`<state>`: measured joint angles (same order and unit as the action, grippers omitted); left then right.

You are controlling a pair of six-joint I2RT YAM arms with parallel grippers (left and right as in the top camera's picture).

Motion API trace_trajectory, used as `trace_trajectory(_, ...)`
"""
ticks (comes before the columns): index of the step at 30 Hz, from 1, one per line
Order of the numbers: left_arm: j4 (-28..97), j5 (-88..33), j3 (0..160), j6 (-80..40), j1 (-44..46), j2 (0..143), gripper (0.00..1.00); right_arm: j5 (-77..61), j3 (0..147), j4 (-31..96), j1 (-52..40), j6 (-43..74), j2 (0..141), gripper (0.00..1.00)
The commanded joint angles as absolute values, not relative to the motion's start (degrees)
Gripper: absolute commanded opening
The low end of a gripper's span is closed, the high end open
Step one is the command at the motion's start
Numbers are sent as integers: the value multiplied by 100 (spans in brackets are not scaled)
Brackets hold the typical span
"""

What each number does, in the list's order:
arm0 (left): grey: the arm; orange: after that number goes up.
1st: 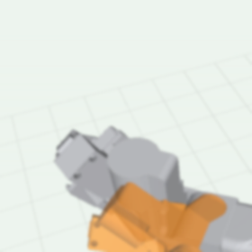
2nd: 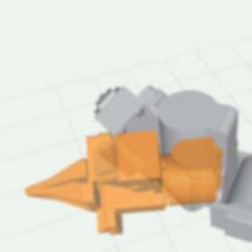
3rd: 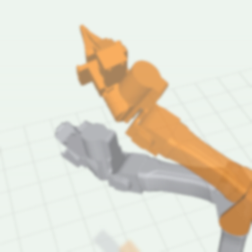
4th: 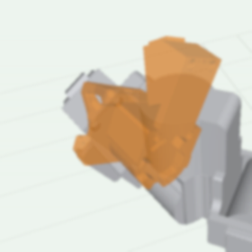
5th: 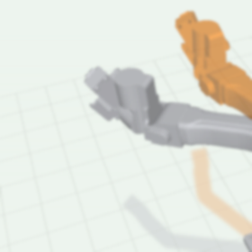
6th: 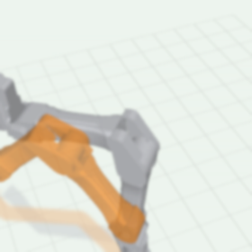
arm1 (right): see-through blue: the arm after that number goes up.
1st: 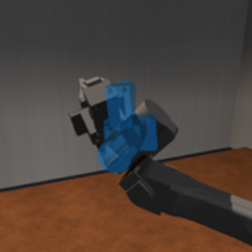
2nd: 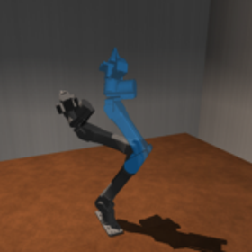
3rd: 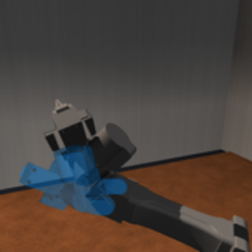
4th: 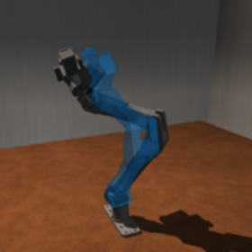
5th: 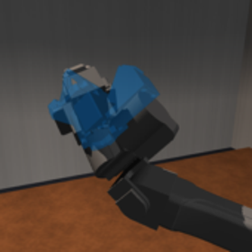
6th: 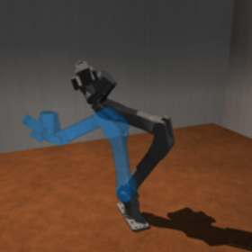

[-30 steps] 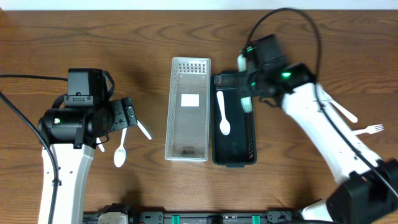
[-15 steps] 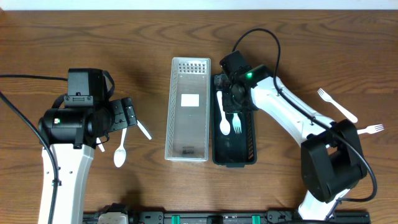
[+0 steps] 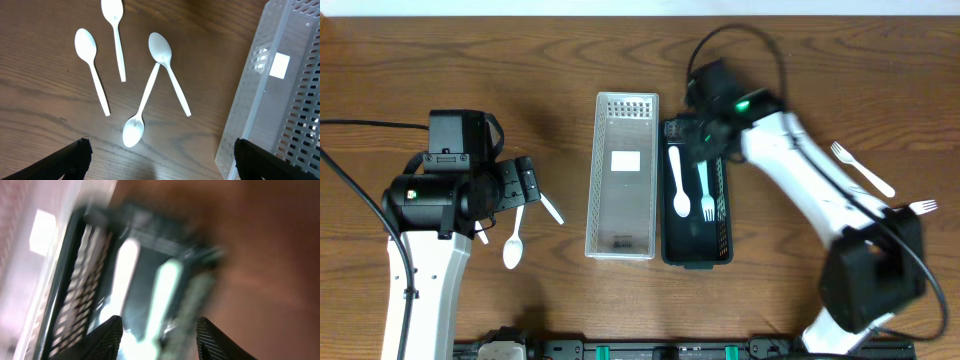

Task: Pack container
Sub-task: 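Move the right gripper to a white fork and grasp it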

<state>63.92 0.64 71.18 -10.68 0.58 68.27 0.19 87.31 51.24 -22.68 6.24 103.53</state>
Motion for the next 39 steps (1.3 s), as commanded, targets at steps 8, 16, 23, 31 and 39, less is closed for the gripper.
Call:
trace_trajectory(8, 6388, 248, 7212, -1059, 32, 6860, 93, -189, 9260, 5290, 954, -2611, 9983, 67)
trace_trajectory(16, 6381, 248, 7212, -1061, 32, 6860, 93, -543, 9258, 5389, 2351, -4235, 11015, 88)
trace_trajectory(23, 6379, 248, 7212, -1061, 32, 6860, 93, -548, 9258, 5378, 2458, -4383, 12005, 86)
trace_trajectory(31, 6379, 248, 7212, -1061, 32, 6860, 93, -561, 9255, 5415, 2292, -4381, 12529, 86)
trace_trajectory(39, 6377, 248, 7212, -1061, 32, 6860, 93, -556, 9251, 5448, 2298, -4381, 12615, 86)
